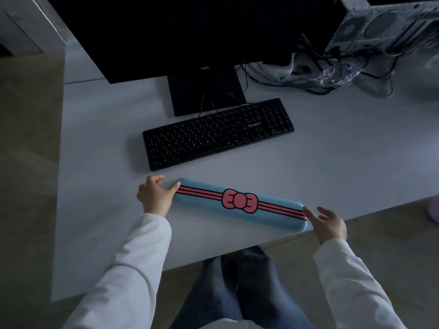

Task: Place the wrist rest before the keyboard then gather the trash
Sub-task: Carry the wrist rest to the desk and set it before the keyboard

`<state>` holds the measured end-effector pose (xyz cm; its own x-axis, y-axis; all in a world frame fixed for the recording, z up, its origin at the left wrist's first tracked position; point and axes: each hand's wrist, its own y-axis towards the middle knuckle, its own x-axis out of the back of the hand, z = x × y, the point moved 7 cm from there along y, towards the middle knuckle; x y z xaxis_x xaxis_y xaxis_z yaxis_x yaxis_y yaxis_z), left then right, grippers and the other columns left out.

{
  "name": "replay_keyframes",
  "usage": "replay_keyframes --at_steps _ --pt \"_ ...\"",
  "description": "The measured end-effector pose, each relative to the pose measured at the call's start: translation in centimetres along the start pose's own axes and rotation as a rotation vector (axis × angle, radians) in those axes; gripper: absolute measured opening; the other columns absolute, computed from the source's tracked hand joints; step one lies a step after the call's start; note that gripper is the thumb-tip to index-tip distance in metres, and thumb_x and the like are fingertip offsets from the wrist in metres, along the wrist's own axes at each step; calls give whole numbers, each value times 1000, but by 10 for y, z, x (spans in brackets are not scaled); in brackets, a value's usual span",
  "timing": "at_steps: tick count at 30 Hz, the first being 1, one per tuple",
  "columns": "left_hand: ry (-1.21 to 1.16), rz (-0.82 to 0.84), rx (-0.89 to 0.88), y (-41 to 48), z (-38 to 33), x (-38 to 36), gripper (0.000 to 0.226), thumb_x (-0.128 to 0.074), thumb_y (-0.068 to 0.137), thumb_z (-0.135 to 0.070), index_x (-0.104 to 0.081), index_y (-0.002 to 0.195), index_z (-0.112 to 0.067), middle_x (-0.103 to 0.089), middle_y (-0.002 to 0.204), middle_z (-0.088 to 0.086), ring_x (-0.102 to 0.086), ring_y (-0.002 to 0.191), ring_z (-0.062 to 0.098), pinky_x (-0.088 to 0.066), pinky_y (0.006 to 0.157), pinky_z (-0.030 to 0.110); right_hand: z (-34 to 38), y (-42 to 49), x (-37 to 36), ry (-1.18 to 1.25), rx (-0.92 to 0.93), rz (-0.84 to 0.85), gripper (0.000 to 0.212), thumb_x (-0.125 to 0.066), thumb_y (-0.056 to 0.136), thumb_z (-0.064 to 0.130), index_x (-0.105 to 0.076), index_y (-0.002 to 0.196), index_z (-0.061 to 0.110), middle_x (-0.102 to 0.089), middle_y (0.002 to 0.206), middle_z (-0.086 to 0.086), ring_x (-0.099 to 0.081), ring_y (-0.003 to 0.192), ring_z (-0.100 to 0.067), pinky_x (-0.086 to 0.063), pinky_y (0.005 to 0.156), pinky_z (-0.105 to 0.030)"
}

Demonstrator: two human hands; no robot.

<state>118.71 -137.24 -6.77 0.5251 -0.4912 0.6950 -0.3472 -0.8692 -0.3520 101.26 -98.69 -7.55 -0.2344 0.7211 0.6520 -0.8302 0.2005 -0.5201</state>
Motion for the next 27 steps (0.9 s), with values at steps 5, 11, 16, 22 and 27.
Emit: replay_keyframes --at_steps 5,11,16,22,27 --pt "-87 46 46 0 11 -6 58 -70 76 -26 -48 122 1 -55 129 20 -47 124 34 -36 104 40 -4 0 -1 50 -31 -13 64 -68 74 37 -50 126 3 -57 128 -21 -51 121 -33 -35 101 -36" --pt "-78 119 82 1 16 -21 63 -70 75 -29 -47 125 0 -55 131 19 -49 124 32 -38 103 39 -16 1 -18 41 -119 10 69 -69 72 41 -51 123 -2 -58 125 -23 -48 123 -36 -35 103 -36" --pt "-62 190 111 3 12 -32 64 -76 69 -30 -52 121 -2 -61 125 14 -56 117 30 -42 99 35 -25 6 -35 -55 -149 52 64 -70 54 55 -67 96 8 -67 98 -21 -56 106 -39 -49 91 -41" --pt "-177 208 184 4 19 -35 55 -80 64 -14 -53 111 -4 -59 104 7 -57 97 24 -44 88 32 -11 9 -22 67 -107 77 35 -66 74 22 -65 102 3 -60 82 -8 -55 83 -26 -49 91 -47" --pt "-384 87 182 -12 33 -20 41 -75 68 -5 -51 100 -9 -59 99 9 -57 92 24 -42 81 32 30 13 -20 177 7 125 31 -66 76 10 -61 105 -1 -59 89 -12 -53 83 -25 -48 87 -47"
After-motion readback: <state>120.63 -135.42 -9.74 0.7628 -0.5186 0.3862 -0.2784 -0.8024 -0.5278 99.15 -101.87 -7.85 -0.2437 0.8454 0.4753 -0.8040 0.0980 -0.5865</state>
